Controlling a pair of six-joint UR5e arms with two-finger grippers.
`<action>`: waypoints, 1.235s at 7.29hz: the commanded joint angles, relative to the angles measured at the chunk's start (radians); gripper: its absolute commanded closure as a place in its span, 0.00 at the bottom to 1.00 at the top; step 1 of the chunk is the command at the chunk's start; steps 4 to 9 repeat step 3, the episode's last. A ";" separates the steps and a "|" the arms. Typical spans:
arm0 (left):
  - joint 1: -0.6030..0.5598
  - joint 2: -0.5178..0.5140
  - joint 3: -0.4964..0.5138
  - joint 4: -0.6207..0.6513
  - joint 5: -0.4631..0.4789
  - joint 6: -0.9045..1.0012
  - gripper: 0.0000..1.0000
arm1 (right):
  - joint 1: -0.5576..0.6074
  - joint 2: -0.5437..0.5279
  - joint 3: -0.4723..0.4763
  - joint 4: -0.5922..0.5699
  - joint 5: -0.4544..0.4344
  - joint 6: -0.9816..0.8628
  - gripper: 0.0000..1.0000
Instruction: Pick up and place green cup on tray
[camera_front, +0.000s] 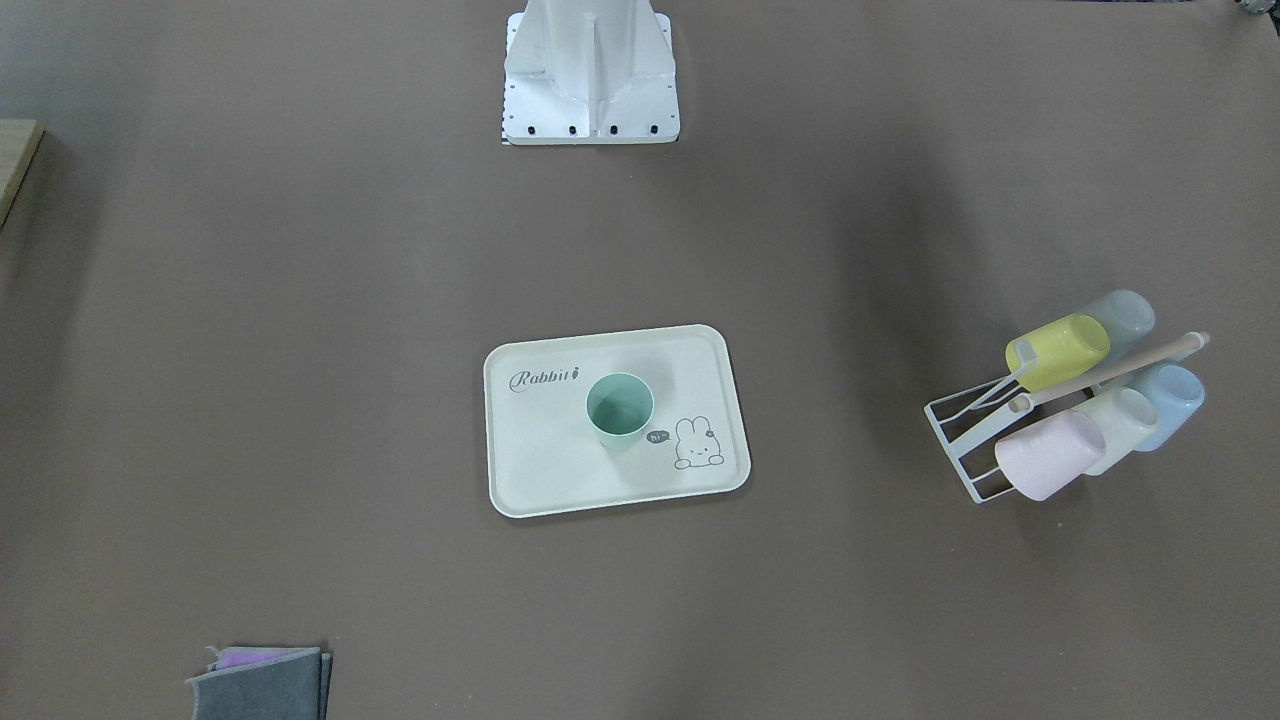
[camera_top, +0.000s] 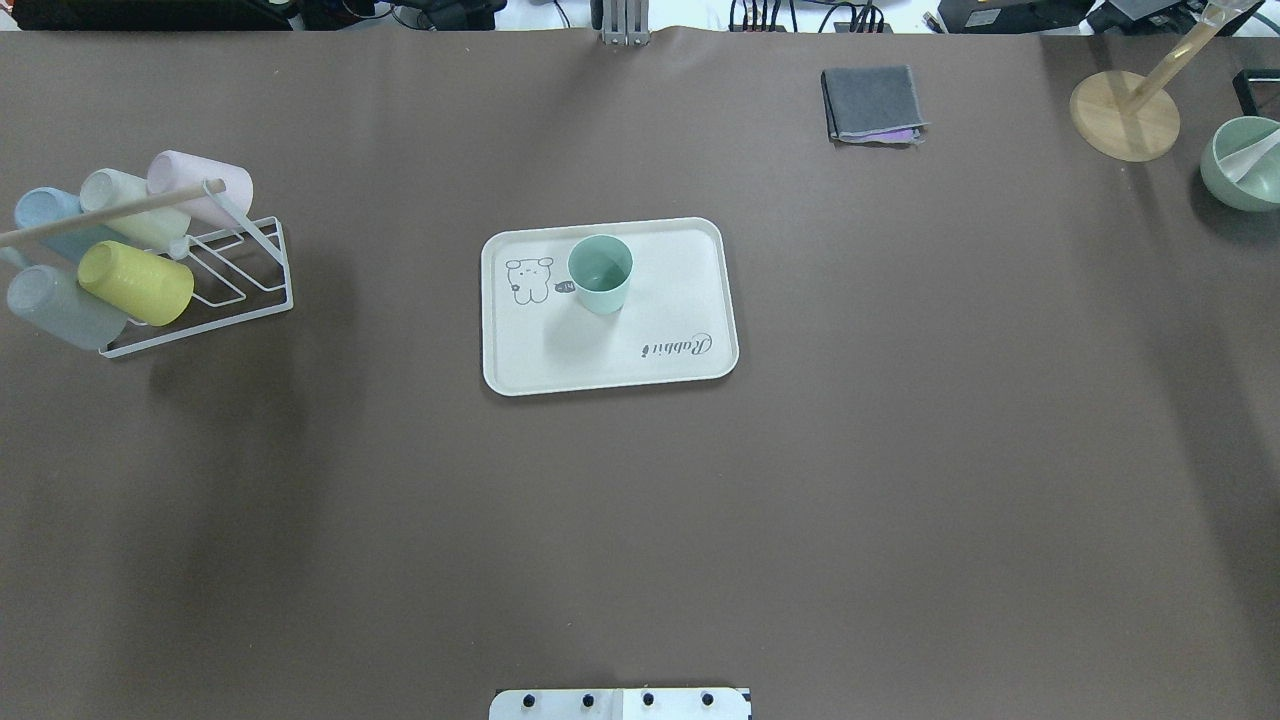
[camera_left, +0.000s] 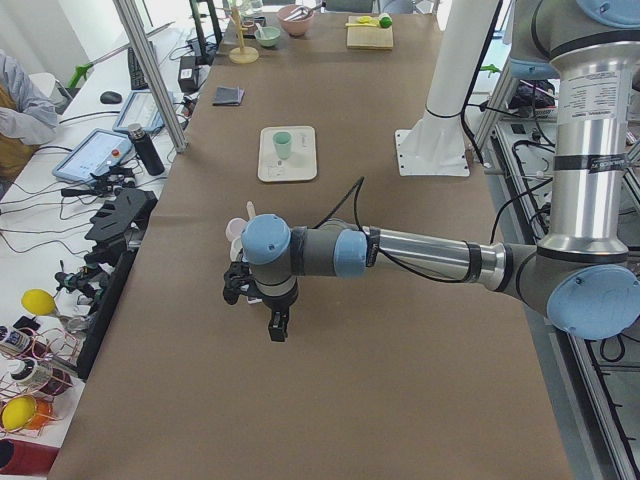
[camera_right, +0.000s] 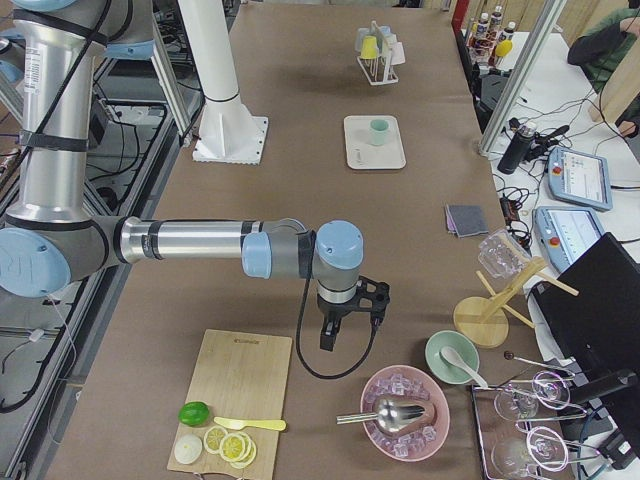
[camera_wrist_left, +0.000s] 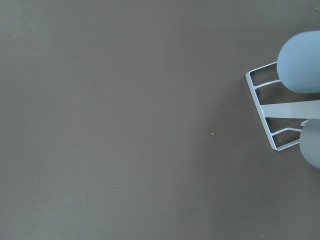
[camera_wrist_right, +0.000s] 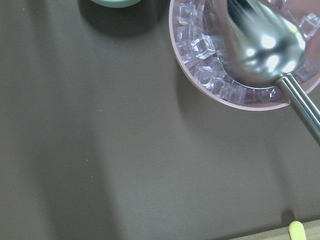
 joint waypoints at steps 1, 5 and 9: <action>-0.001 0.006 0.000 0.013 0.000 -0.002 0.02 | -0.024 0.098 -0.103 0.001 0.001 0.001 0.00; 0.004 0.041 0.014 0.015 -0.009 -0.005 0.02 | -0.041 0.164 -0.169 0.005 0.007 0.001 0.00; 0.004 0.041 0.014 0.015 -0.009 -0.005 0.02 | -0.041 0.164 -0.169 0.005 0.007 0.001 0.00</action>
